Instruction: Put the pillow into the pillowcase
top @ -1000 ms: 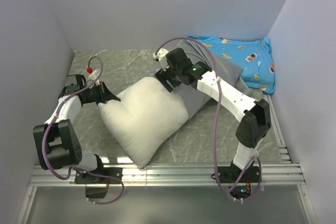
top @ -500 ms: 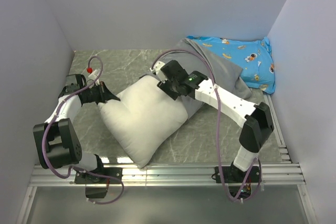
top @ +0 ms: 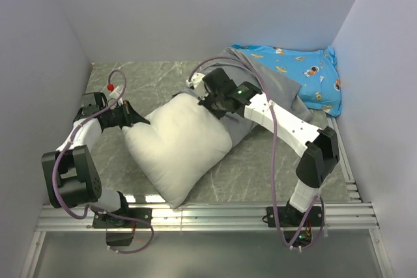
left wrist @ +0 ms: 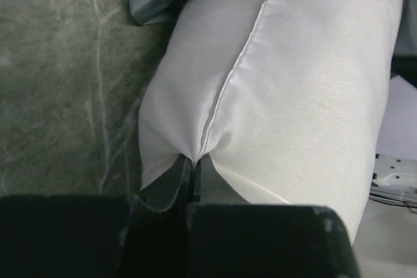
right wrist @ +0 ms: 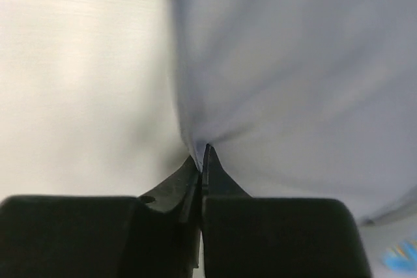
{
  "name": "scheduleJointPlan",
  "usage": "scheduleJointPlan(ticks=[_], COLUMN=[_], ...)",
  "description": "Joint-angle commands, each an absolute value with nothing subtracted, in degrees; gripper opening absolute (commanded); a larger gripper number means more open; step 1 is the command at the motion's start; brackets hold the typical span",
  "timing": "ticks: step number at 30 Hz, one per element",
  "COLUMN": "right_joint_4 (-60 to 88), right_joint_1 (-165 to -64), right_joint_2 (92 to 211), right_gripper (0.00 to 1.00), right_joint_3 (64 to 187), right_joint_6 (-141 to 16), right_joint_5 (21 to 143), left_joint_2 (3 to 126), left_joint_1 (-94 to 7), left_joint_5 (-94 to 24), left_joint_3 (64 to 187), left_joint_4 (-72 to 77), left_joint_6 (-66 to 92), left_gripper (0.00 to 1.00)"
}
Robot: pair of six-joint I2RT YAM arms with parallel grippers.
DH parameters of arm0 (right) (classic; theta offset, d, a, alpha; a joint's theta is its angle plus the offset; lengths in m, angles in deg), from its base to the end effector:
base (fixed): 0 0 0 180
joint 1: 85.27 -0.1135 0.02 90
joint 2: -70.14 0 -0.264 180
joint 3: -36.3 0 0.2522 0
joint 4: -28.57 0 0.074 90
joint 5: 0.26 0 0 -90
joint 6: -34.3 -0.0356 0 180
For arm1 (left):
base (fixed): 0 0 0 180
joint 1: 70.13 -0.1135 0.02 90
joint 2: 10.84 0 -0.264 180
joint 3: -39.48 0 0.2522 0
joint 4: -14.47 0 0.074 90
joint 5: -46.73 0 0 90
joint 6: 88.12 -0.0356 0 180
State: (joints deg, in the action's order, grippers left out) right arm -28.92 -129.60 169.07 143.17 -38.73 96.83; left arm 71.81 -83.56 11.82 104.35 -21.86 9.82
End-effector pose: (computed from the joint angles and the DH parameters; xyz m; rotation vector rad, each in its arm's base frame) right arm 0.2761 0.2636 0.3259 -1.1897 2.1163 0.0654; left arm 0.2808 0.0370 0.2219 -0.0436 2.2773 -1.1352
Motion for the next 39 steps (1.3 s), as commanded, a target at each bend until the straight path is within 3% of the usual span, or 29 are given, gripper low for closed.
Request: scheduleJointPlan(ticks=[1, 5, 9, 13, 18, 23, 24, 25, 27, 28, 30, 33, 34, 35, 39], right_joint_4=[-34.93, -41.25, -38.82, -29.77, -23.36, -16.04, -16.13, -16.39, -17.53, -17.97, -19.73, -19.38, -19.03, -18.85, -20.70], right_joint_1=[-131.31, -138.42, -143.71, -141.78, -138.55, -130.71, -129.92, -129.13, -128.42, -127.64, -126.67, -122.98, -122.10, -120.70, -120.16], right_joint_2=[167.08, 174.79, 176.48, 179.64, 182.20, 181.06, 180.80, 180.53, 180.27, 180.27, 180.18, 179.74, 179.74, 179.91, 181.32], right_gripper=[0.00, 0.00, 0.00, 0.00, 0.00, 0.00, 0.00, 0.00, 0.00, 0.00, 0.00, 0.00, 0.00, 0.00, 0.00], right_joint_3=[150.16, 165.41, 173.55, 164.70, 157.75, 151.58, 151.67, 151.84, 153.24, 153.86, 155.79, 157.90, 158.60, 159.39, 162.74], right_joint_6=[-41.80, -45.94, -49.26, -57.16, -55.34, -64.23, -64.06, -63.53, -63.18, -62.91, -61.86, -62.20, -62.56, -62.73, -62.29], right_joint_5=[60.61, 34.62, 29.01, 25.33, 37.67, 40.51, 42.26, 43.58, 45.17, 45.79, 48.59, 51.76, 52.20, 52.29, 51.86], left_joint_2=[72.65, 68.54, 60.99, 59.03, 57.90, 57.97, 58.93, 59.64, 62.44, 63.42, 65.61, 63.18, 61.77, 60.10, 47.28], left_joint_1=[-83.31, -80.60, -77.42, -76.98, -76.98, -78.38, -79.00, -79.70, -82.24, -83.39, -85.41, -86.47, -86.39, -86.04, -75.51], left_joint_5=[19.09, 21.94, 19.22, 16.67, 12.99, 11.22, 11.13, 10.87, 8.86, 8.24, 5.43, 2.70, 2.43, 2.95, -1.42], left_joint_3=[100.72, 93.16, 90.16, 89.54, 87.17, 86.46, 88.90, 91.01, 101.68, 105.15, 115.83, 121.51, 121.36, 120.83, 112.17], left_joint_4=[-8.57, 16.13, 26.90, 25.41, 24.47, 18.30, 16.38, 9.83, -1.25, -6.62, -21.82, -34.15, -36.09, -40.81, -46.41], left_joint_6=[22.72, 46.92, 63.11, 65.94, 68.15, 60.52, 57.63, 48.29, 35.08, 23.61, 10.38, -15.25, -19.35, -23.39, -39.15], left_gripper=[0.01, 0.01, 0.01, 0.00, 0.00, 0.01, 0.24, 0.41, 0.64, 0.70, 0.73, 0.75, 0.75, 0.91, 0.93])
